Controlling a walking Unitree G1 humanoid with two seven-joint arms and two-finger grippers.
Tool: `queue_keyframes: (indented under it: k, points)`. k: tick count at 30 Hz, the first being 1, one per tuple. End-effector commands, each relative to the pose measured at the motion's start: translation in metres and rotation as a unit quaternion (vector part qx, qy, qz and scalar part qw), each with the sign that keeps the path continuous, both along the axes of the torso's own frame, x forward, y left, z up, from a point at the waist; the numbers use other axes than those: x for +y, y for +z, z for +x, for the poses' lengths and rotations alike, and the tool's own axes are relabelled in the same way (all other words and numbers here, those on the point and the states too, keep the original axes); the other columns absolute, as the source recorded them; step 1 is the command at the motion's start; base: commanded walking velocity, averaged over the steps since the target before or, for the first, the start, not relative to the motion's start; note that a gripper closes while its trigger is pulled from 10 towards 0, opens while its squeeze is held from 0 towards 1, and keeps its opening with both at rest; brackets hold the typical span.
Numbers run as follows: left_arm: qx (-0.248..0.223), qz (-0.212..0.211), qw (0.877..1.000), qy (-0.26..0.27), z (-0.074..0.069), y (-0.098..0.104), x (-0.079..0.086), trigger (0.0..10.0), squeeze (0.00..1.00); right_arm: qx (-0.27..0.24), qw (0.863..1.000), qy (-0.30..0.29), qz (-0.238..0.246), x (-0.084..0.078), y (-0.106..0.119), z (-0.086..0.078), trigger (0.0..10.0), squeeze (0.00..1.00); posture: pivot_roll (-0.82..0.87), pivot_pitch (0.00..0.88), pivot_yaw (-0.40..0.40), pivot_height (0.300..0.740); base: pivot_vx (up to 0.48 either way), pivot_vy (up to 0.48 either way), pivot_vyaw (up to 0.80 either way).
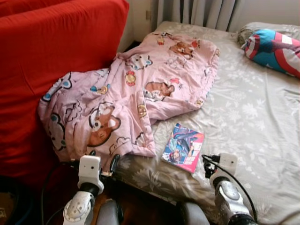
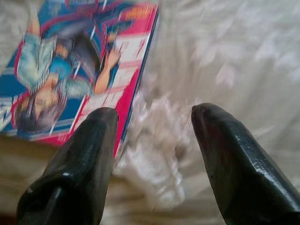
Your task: Clean up the room
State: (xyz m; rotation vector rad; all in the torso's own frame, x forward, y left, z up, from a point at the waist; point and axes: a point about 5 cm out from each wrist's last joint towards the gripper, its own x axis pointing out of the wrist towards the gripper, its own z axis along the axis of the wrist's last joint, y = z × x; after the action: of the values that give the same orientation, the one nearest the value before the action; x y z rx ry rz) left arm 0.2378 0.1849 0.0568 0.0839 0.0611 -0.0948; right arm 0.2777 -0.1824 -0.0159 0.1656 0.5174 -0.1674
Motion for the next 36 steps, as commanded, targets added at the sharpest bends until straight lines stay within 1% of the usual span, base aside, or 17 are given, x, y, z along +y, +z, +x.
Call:
queue_keyframes:
  k: [1,4,6,7,12,13,14,15,17,20,21,22,28,30,35,36]
  points:
    - [0.006,0.005,1.000,-0.004,-0.005,0.001,0.004,10.0,0.00,0.026,0.999,0.003,0.021,0.005,-0.006,-0.003,10.0,0.00,-0.01,0.192,0.005,0.618,0.000,0.000,0.00]
    - [0.008,0.007,1.000,-0.006,-0.008,0.002,0.005,10.0,0.00,0.034,0.999,0.011,0.021,0.007,-0.008,-0.005,10.0,0.00,-0.01,0.200,0.008,0.618,0.000,0.000,0.00]
    - [0.013,0.011,1.000,-0.009,-0.013,0.002,0.007,10.0,0.00,0.044,0.999,0.016,0.006,0.006,-0.009,-0.005,10.0,0.00,0.00,0.217,0.016,0.618,0.000,0.000,0.00]
    - [0.013,0.011,1.000,-0.009,-0.013,0.002,0.007,10.0,0.00,0.044,0.999,0.016,0.006,0.006,-0.009,-0.005,10.0,0.00,0.00,0.217,0.016,0.618,0.000,0.000,0.00]
    - [0.027,0.017,0.999,-0.014,-0.024,0.000,0.010,10.0,0.00,0.041,0.999,0.027,0.010,0.007,-0.007,-0.003,10.0,0.00,0.01,0.253,0.028,0.618,0.000,0.000,0.00]
    - [0.030,0.018,0.999,-0.015,-0.026,0.000,0.010,10.0,0.00,0.037,0.999,0.026,0.007,0.006,-0.006,-0.001,10.0,0.07,0.01,0.256,0.029,0.618,0.000,0.000,0.00]
    - [0.032,0.019,0.999,-0.015,-0.029,0.000,0.011,10.0,0.00,0.029,0.999,0.019,0.004,0.004,-0.004,0.001,10.0,0.87,0.02,0.266,0.033,0.618,0.000,0.000,0.00]
    - [0.033,0.019,0.999,-0.016,-0.030,0.001,0.011,10.0,0.00,0.027,0.999,0.017,0.005,0.004,-0.003,0.001,10.0,1.00,0.02,0.266,0.033,0.618,0.000,0.000,0.00]
    - [0.037,0.020,0.999,-0.014,-0.032,0.000,0.012,10.0,0.00,0.023,0.999,0.021,0.011,0.004,-0.001,0.004,10.0,1.00,0.02,0.270,0.033,0.618,0.000,0.000,0.00]
    - [0.043,0.021,0.999,-0.015,-0.037,0.001,0.014,10.0,0.00,0.018,0.999,0.038,-0.026,0.002,0.005,0.010,10.0,1.00,0.03,0.287,0.039,0.618,0.000,0.000,0.00]
    - [0.045,0.022,0.999,-0.015,-0.038,0.001,0.014,10.0,0.00,0.017,0.998,0.047,-0.031,0.003,0.005,0.011,10.0,0.40,0.03,0.295,0.041,0.618,0.000,0.000,0.00]
    - [0.046,0.022,0.999,-0.016,-0.039,0.001,0.014,10.0,0.00,0.016,0.998,0.053,-0.031,0.004,0.005,0.011,10.0,0.00,0.03,0.295,0.041,0.618,0.000,0.000,0.00]
    - [0.054,0.022,0.998,-0.022,-0.043,0.003,0.013,10.0,0.00,0.021,0.996,0.066,-0.047,0.003,0.006,0.012,10.0,0.00,0.04,0.311,0.047,0.618,0.000,0.000,0.00]
    - [0.057,0.023,0.998,-0.022,-0.045,0.003,0.014,10.0,0.00,0.032,0.995,0.061,-0.070,-0.004,0.005,0.010,10.0,0.00,0.04,0.318,0.047,0.618,0.000,0.000,0.00]
    - [0.061,0.023,0.998,-0.022,-0.046,0.003,0.014,10.0,0.00,0.041,0.995,0.043,-0.085,-0.011,0.004,0.009,10.0,0.00,0.04,0.320,0.047,0.618,0.000,0.000,0.00]
    - [0.063,0.023,0.997,-0.023,-0.047,0.003,0.013,10.0,0.00,0.041,0.994,0.037,-0.094,-0.013,0.005,0.009,10.0,0.00,0.04,0.320,0.047,0.618,0.000,0.000,0.00]
